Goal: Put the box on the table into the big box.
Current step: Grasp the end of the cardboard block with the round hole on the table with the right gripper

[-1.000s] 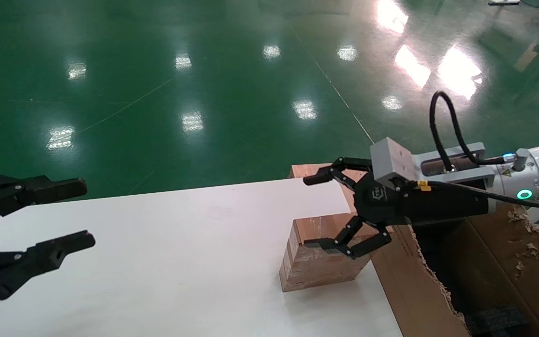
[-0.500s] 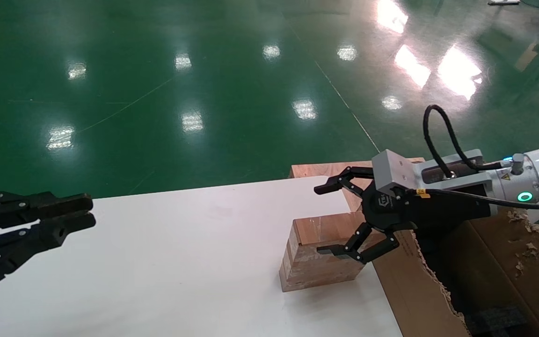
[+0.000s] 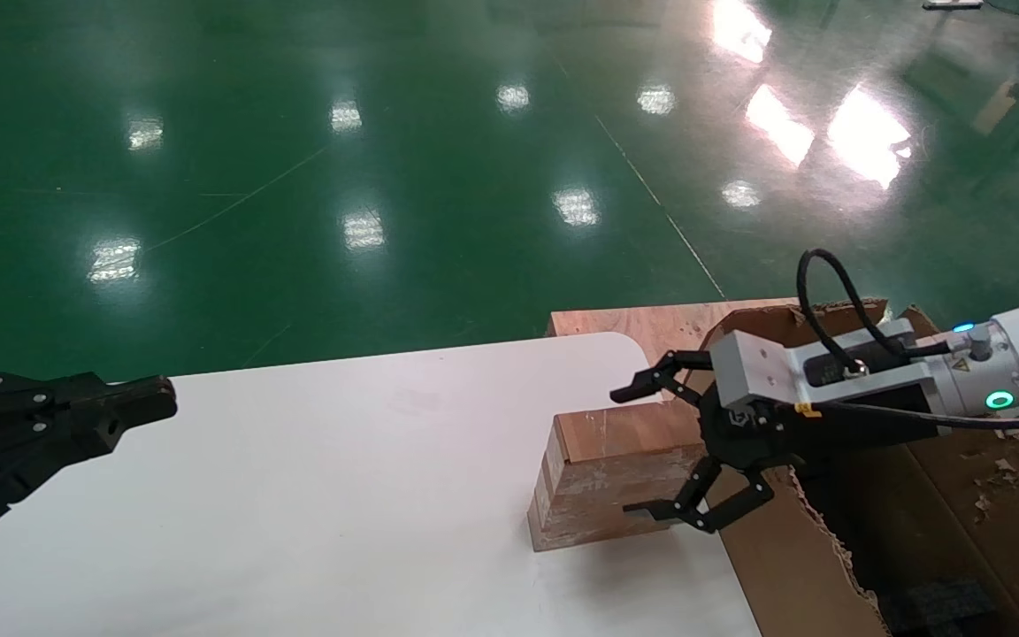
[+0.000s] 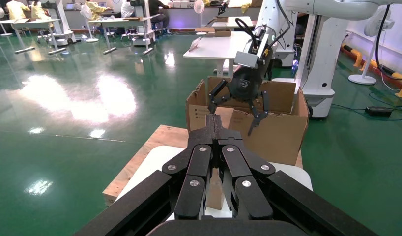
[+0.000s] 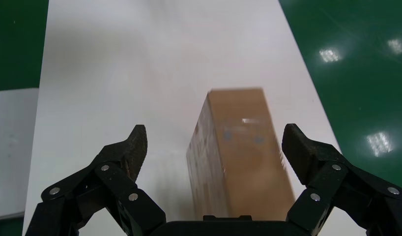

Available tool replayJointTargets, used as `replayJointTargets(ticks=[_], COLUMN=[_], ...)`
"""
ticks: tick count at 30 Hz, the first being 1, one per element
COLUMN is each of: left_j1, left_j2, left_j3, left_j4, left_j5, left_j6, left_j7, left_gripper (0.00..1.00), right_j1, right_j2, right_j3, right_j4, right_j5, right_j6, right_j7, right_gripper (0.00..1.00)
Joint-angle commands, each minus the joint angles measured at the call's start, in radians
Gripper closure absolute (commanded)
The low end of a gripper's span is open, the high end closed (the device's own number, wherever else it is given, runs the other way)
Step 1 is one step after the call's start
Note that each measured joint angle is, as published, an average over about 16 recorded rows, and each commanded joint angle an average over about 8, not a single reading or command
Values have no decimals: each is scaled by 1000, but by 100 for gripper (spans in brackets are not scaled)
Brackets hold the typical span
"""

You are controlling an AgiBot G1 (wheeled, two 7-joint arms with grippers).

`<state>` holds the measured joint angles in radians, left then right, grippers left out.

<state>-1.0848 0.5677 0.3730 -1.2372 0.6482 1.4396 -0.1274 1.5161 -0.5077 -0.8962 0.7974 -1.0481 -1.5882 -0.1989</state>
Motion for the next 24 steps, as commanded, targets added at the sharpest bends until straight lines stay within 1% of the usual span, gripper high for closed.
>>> replayJointTargets(ticks=[1, 16, 24], left_j1=[0, 0, 0], left_j2=[0, 0, 0], left_j3=[0, 0, 0], left_j4=[0, 0, 0], left_j5=[0, 0, 0], left_j6=[0, 0, 0], left_j7=[0, 0, 0], left_gripper=[100, 100, 100], right_j1=[7, 93, 125], right_j2=[3, -50, -79], right_j3=[-21, -160, -222], right_j4=[-18, -159, -251], right_j5=[0, 46, 66], right_j6=[-2, -2, -2], right_j7=[-18, -127, -167], right_gripper=[0, 0, 0])
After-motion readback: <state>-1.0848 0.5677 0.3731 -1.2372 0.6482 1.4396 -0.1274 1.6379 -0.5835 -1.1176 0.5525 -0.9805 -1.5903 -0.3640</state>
